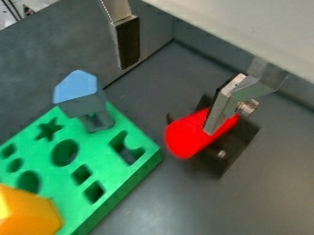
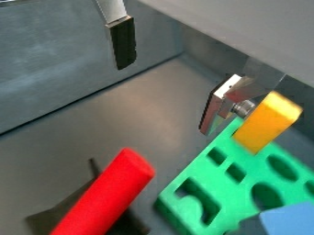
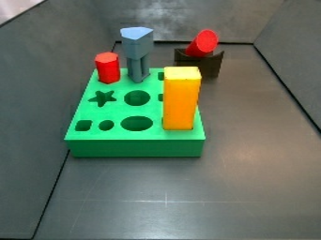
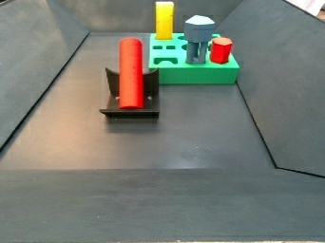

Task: Pick up the round object. Move up. Place the round object on the fixture. Regrasp the round object. Move to above the board. Insert the round object.
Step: Regrasp the round object.

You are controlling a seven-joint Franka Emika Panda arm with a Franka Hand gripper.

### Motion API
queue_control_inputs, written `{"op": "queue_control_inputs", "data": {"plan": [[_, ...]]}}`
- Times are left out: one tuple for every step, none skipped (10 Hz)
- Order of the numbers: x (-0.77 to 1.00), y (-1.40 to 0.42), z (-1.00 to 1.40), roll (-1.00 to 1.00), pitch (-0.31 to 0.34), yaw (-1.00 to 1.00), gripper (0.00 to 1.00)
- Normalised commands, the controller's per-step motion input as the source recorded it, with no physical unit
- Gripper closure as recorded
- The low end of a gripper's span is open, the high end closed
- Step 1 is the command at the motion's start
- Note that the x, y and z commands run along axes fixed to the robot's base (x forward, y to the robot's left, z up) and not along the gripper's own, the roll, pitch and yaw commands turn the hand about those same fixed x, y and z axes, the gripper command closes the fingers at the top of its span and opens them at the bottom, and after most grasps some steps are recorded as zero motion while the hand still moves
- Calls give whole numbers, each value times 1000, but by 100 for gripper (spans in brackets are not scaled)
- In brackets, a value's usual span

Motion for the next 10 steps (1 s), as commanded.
{"op": "queue_control_inputs", "data": {"plan": [[16, -17, 11, 1000, 36, 30, 0], [15, -15, 11, 1000, 41, 31, 0], [18, -18, 10, 1000, 50, 34, 0], [28, -22, 7, 1000, 57, 36, 0], [39, -25, 1, 1000, 61, 38, 0], [60, -28, -6, 1000, 77, 44, 0], [68, -29, -7, 1000, 86, 47, 0], [87, -33, -8, 1000, 105, 54, 0], [104, -39, -10, 1000, 129, 65, 0], [117, -43, -12, 1000, 149, 76, 0]]}}
